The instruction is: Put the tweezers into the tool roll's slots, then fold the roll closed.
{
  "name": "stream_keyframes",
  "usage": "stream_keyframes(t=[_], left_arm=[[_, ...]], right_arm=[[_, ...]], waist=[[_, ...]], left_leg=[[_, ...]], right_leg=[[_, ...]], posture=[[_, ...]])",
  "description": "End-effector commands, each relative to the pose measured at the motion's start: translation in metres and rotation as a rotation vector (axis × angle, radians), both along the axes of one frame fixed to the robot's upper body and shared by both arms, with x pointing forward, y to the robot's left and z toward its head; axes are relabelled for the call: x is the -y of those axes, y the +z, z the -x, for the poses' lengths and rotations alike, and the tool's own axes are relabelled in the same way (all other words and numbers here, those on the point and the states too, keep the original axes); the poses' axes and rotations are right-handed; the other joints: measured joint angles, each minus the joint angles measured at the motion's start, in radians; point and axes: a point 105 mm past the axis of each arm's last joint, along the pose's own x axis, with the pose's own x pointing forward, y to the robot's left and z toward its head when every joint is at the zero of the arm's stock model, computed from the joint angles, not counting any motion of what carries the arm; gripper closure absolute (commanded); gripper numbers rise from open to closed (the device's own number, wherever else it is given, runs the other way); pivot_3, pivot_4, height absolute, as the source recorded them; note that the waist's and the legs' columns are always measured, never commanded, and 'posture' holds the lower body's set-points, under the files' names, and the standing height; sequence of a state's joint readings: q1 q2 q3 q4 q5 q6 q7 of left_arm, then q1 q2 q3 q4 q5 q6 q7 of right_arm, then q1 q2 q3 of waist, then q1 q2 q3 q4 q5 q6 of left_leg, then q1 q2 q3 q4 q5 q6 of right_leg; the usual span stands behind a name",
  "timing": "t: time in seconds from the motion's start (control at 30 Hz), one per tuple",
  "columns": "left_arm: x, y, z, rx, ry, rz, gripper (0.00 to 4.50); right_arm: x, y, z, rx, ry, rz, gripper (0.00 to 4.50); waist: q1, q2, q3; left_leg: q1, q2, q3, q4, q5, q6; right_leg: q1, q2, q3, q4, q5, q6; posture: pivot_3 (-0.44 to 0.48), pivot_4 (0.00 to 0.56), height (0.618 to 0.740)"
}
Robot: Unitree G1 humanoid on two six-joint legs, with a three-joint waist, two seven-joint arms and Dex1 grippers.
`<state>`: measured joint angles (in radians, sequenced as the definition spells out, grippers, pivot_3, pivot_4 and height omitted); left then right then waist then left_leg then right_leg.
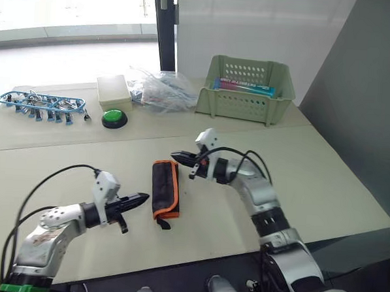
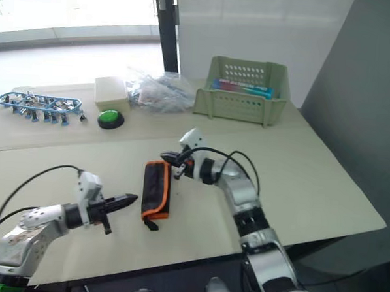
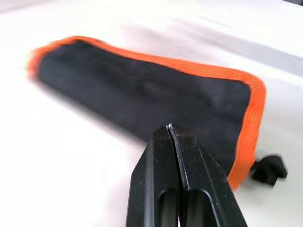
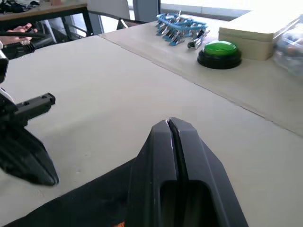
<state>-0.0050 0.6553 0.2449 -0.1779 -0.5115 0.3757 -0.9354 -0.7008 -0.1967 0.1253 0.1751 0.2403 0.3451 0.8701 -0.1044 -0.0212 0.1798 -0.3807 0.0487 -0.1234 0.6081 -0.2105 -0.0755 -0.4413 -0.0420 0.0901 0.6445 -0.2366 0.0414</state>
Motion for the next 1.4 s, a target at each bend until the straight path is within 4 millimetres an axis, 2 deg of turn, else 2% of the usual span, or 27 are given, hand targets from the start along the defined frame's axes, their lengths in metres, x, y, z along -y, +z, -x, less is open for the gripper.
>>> stream_keyframes(t=[0.03,0.07,0.2,0.27,0.33,0.43,0.47,0.5,0.6,0.7,0.73,0.8,0.87,0.97,1.07,1.4], left_arm=[[-0.025,0.030,0.018,0.108,0.070,-0.014,4.23],[-0.035,0.031,0.025,0.110,0.102,-0.029,3.94],[-0.091,0.021,0.056,0.059,0.263,-0.095,2.68],[-0.104,0.023,0.062,0.062,0.309,-0.084,2.04],[-0.128,0.023,0.067,0.065,0.392,-0.076,1.41],[-0.139,0.019,0.072,0.051,0.426,-0.093,0.39],[-0.140,0.018,0.072,0.050,0.433,-0.087,0.04],[-0.140,0.017,0.072,0.050,0.436,-0.082,0.01],[-0.138,0.011,0.072,0.044,0.436,-0.076,0.01],[-0.134,0.006,0.073,0.037,0.430,-0.093,0.01],[-0.133,0.005,0.073,0.032,0.426,-0.094,0.01],[-0.131,0.003,0.074,0.022,0.420,-0.097,0.01],[-0.131,0.004,0.074,0.020,0.420,-0.099,0.01],[-0.131,0.004,0.075,0.010,0.417,-0.098,0.01],[-0.130,0.003,0.075,0.001,0.415,-0.101,0.01],[-0.132,0.002,0.072,0.006,0.415,-0.127,0.01]], right_arm=[[0.044,0.014,0.021,0.051,-0.083,0.000,3.95],[0.062,0.006,0.027,0.042,-0.124,0.037,3.74],[0.150,-0.028,0.052,-0.043,-0.341,0.139,2.32],[0.171,-0.037,0.059,-0.062,-0.401,0.168,1.67],[0.202,-0.047,0.063,-0.093,-0.503,0.170,1.01],[0.229,-0.055,0.068,-0.122,-0.593,0.159,0.01],[0.235,-0.058,0.070,-0.127,-0.610,0.176,0.00],[0.242,-0.060,0.070,-0.130,-0.628,0.188,0.00],[0.245,-0.060,0.068,-0.134,-0.642,0.195,0.00],[0.230,-0.067,0.073,-0.112,-0.561,0.262,0.00],[0.227,-0.067,0.073,-0.111,-0.555,0.254,0.00],[0.229,-0.065,0.069,-0.128,-0.588,0.205,0.00],[0.231,-0.064,0.068,-0.125,-0.598,0.209,0.00],[0.232,-0.064,0.068,-0.123,-0.597,0.217,0.00],[0.232,-0.066,0.069,-0.126,-0.596,0.218,0.00],[0.231,-0.065,0.070,-0.124,-0.592,0.218,0.00]], waist=[[0.011,0.000,0.000],[0.016,0.000,0.000],[0.035,-0.001,0.001],[0.037,-0.003,0.004],[0.036,-0.005,0.006],[0.031,-0.009,0.007],[0.031,-0.009,0.007],[0.031,-0.009,0.007],[0.031,-0.010,0.007],[0.031,-0.010,0.008],[0.025,-0.010,0.008],[0.018,-0.008,0.009],[0.019,-0.004,0.010],[0.051,-0.002,0.010],[0.066,-0.002,0.010],[0.060,-0.002,0.010]], left_leg=[[-0.001,0.000,0.000,0.000,0.000,0.000],[-0.001,0.000,0.001,0.000,-0.001,0.000],[-0.004,-0.001,0.002,0.000,-0.003,0.000],[-0.004,-0.001,0.004,0.001,-0.003,0.001],[-0.004,-0.001,0.005,0.003,-0.003,0.001],[-0.002,-0.001,0.006,0.007,-0.003,0.001],[-0.001,-0.001,0.008,0.008,-0.003,0.001],[-0.001,-0.001,0.009,0.008,-0.003,0.000],[-0.002,-0.001,0.012,0.009,-0.003,0.000],[-0.001,-0.001,0.012,0.009,-0.003,0.000],[-0.007,-0.002,0.009,0.006,-0.002,0.000],[-0.004,-0.017,-0.014,0.002,0.001,0.004],[-0.002,-0.033,-0.034,0.003,0.003,0.006],[-0.009,-0.032,-0.028,0.004,0.005,0.003],[-0.009,-0.032,-0.028,0.004,0.004,0.003],[-0.006,-0.032,-0.023,0.005,0.004,0.003]], right_leg=[[0.000,0.000,0.000,-0.002,0.000,0.000],[0.000,-0.001,0.000,-0.003,0.000,0.000],[0.001,-0.002,0.000,-0.011,-0.002,0.002],[0.001,-0.002,0.001,-0.013,-0.004,-0.002],[0.001,-0.002,0.002,-0.013,-0.004,-0.004],[0.003,-0.002,0.004,-0.013,-0.002,-0.005],[0.003,-0.002,0.005,-0.014,-0.002,-0.005],[0.003,-0.002,0.007,-0.014,-0.002,-0.005],[0.003,-0.002,0.009,-0.015,-0.002,-0.004],[0.003,-0.002,0.009,-0.014,0.000,-0.002],[0.008,-0.006,0.003,-0.014,0.000,-0.002],[0.024,-0.026,-0.026,-0.011,-0.010,0.001],[0.029,-0.042,-0.044,-0.003,-0.018,0.010],[0.019,-0.042,-0.041,-0.002,-0.017,0.012],[0.020,-0.042,-0.041,-0.003,-0.017,0.012],[0.021,-0.042,-0.037,-0.003,-0.017,0.012]], posture=[[0.000,0.150,0.736],[0.000,0.150,0.736],[0.000,0.150,0.736],[0.000,0.150,0.736],[0.000,0.150,0.736],[0.000,0.150,0.736],[0.000,0.150,0.736],[0.000,0.150,0.736],[0.000,0.150,0.736],[0.000,0.150,0.736],[0.000,0.150,0.736],[0.000,0.150,0.736],[0.000,0.150,0.736],[0.000,0.150,0.736],[0.000,0.150,0.736],[0.000,0.150,0.736]])
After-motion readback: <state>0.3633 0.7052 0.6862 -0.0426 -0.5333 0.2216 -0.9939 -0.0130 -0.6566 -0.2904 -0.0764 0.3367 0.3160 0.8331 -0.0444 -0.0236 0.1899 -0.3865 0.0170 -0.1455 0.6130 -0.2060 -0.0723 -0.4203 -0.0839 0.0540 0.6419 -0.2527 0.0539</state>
